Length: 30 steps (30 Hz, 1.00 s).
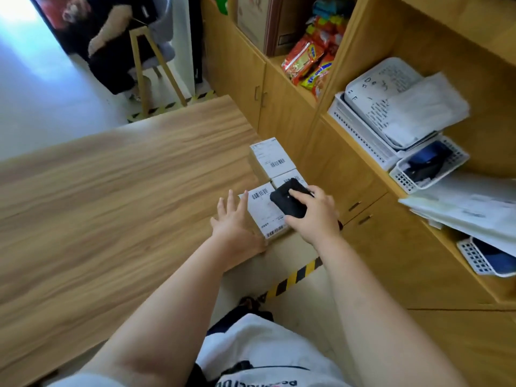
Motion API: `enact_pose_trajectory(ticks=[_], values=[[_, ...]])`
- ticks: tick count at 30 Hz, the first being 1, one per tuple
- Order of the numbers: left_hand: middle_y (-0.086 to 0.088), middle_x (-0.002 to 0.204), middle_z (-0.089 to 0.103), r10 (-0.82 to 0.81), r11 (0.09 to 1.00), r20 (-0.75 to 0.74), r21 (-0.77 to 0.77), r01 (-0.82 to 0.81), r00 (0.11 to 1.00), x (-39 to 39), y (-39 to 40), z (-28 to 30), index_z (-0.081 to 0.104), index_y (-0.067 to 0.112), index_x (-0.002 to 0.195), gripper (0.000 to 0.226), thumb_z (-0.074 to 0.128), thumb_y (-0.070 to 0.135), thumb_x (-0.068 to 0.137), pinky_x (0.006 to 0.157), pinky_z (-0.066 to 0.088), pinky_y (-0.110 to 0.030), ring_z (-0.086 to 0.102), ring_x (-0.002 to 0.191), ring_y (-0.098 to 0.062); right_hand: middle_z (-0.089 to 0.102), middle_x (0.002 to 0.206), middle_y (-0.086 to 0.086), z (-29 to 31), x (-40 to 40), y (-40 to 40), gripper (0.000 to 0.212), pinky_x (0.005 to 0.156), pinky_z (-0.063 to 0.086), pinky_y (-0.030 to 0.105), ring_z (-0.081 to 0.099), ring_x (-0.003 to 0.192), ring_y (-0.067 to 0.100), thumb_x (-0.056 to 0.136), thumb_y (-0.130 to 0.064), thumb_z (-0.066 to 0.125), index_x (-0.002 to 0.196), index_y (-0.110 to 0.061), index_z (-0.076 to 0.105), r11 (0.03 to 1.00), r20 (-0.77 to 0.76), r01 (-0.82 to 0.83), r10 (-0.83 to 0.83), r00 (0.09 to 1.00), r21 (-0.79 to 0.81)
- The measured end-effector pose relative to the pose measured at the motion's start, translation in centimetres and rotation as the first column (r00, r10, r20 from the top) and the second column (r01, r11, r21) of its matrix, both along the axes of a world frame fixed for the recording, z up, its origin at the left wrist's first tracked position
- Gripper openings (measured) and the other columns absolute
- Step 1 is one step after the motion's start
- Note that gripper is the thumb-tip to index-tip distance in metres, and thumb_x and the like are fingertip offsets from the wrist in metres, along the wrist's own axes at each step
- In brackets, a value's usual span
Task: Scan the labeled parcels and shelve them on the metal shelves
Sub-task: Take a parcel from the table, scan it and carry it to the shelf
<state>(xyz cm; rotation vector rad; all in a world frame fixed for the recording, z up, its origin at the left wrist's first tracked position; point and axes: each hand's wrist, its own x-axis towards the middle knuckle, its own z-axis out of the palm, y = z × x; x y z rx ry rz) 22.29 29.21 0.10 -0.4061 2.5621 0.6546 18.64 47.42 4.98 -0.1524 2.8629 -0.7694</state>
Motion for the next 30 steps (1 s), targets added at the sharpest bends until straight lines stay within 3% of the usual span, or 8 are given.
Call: enact_pose_trajectory(ticks=[4, 8, 13, 19, 23, 26, 28, 30], values=[[-0.001, 0.162, -0.03, -0.078, 0.997, 0.057, -0.006, 0.079, 0.995, -2.9, -0.1, -1.2, -0.026, 0.033, 0.153, 0.153, 0.084, 0.07, 0.054, 0.119, 0.005, -0.062, -0.023, 0.15, -0.029, 0.039, 0.145, -0.004, 0.2, -3.9, -0.4, 0.06, 0.106, 0.032, 0.044, 0.035, 0.126, 0.025, 0.079, -0.034, 0.072, 0.136, -0.036, 0.055, 0.999, -0.004, -0.01, 0.01, 1.0, 0.035], [-0.002, 0.165, -0.017, -0.043, 0.998, -0.077, 0.044, 0.046, 0.996, -2.1, 0.5, -2.3, -0.023, 0.03, 0.154, 0.144, 0.079, 0.068, 0.06, 0.122, 0.003, -0.058, -0.019, 0.152, -0.026, 0.04, 0.145, -0.004, -0.3, -6.1, -1.6, 0.06, 0.106, 0.034, 0.045, 0.036, 0.126, 0.024, 0.079, -0.033, 0.072, 0.136, -0.036, 0.055, 1.0, 0.019, -0.032, 0.032, 0.999, 0.0], [0.002, 0.162, -0.006, 0.09, 0.987, -0.2, 0.152, -0.06, 0.976, -0.7, 0.7, -2.8, -0.015, 0.03, 0.156, 0.137, 0.076, 0.068, 0.062, 0.125, 0.007, -0.045, -0.011, 0.151, -0.019, 0.039, 0.145, -0.004, -0.8, -8.1, -3.9, 0.061, 0.107, 0.035, 0.043, 0.036, 0.126, 0.023, 0.079, -0.033, 0.073, 0.137, -0.037, 0.054, 0.988, 0.062, -0.146, 0.15, 0.987, -0.052], [0.01, 0.158, -0.008, 0.424, 0.905, -0.271, 0.155, -0.396, 0.864, 2.3, -0.5, -1.8, -0.011, 0.032, 0.155, 0.137, 0.079, 0.062, 0.057, 0.124, 0.015, -0.042, -0.006, 0.15, -0.017, 0.043, 0.14, -0.005, 0.2, -11.1, -6.2, 0.058, 0.104, 0.035, 0.04, 0.037, 0.128, 0.024, 0.078, -0.031, 0.073, 0.133, -0.037, 0.057, 0.932, 0.089, -0.337, 0.35, 0.933, -0.133], [0.002, 0.153, 0.006, 0.663, 0.724, -0.358, 0.086, -0.684, 0.657, 6.5, -1.0, -0.3, 0.0, 0.022, 0.157, 0.135, 0.082, 0.053, 0.055, 0.119, 0.019, -0.032, 0.013, 0.143, -0.02, 0.042, 0.138, -0.008, 2.0, -11.0, -9.7, 0.057, 0.096, 0.029, 0.034, 0.036, 0.126, 0.021, 0.077, -0.032, 0.072, 0.132, -0.04, 0.057, 0.805, 0.09, -0.568, 0.586, 0.805, -0.17], [-0.002, 0.151, 0.011, 0.776, 0.544, -0.397, 0.031, -0.838, 0.489, 11.2, -0.7, 0.9, 0.005, 0.019, 0.157, 0.134, 0.081, 0.051, 0.051, 0.117, 0.023, -0.035, 0.018, 0.139, -0.022, 0.044, 0.138, -0.01, 2.7, -8.0, -12.9, 0.057, 0.105, 0.028, 0.039, 0.037, 0.128, 0.023, 0.074, -0.036, 0.074, 0.128, -0.044, 0.059, 0.64, 0.098, -0.754, 0.768, 0.632, -0.15], [-0.004, 0.148, 0.014, 0.825, 0.402, -0.433, -0.003, -0.915, 0.364, 14.8, 0.1, 1.5, 0.007, 0.017, 0.156, 0.134, 0.08, 0.051, 0.05, 0.117, 0.025, -0.038, 0.017, 0.138, -0.023, 0.044, 0.139, -0.01, 2.7, -4.7, -14.6, 0.055, 0.102, 0.026, 0.037, 0.036, 0.126, 0.022, 0.075, -0.037, 0.073, 0.128, -0.045, 0.058, 0.506, 0.109, -0.855, 0.862, 0.495, -0.118], [-0.004, 0.148, 0.011, 0.85, 0.315, -0.433, -0.037, -0.948, 0.299, 18.0, 1.0, 2.0, 0.006, 0.017, 0.155, 0.134, 0.081, 0.049, 0.049, 0.118, 0.028, -0.041, 0.011, 0.141, -0.023, 0.044, 0.139, -0.009, 2.5, -1.2, -15.7, 0.055, 0.102, 0.03, 0.036, 0.038, 0.125, 0.023, 0.076, -0.036, 0.071, 0.129, -0.046, 0.058, 0.398, 0.111, -0.912, 0.915, 0.387, -0.103]])
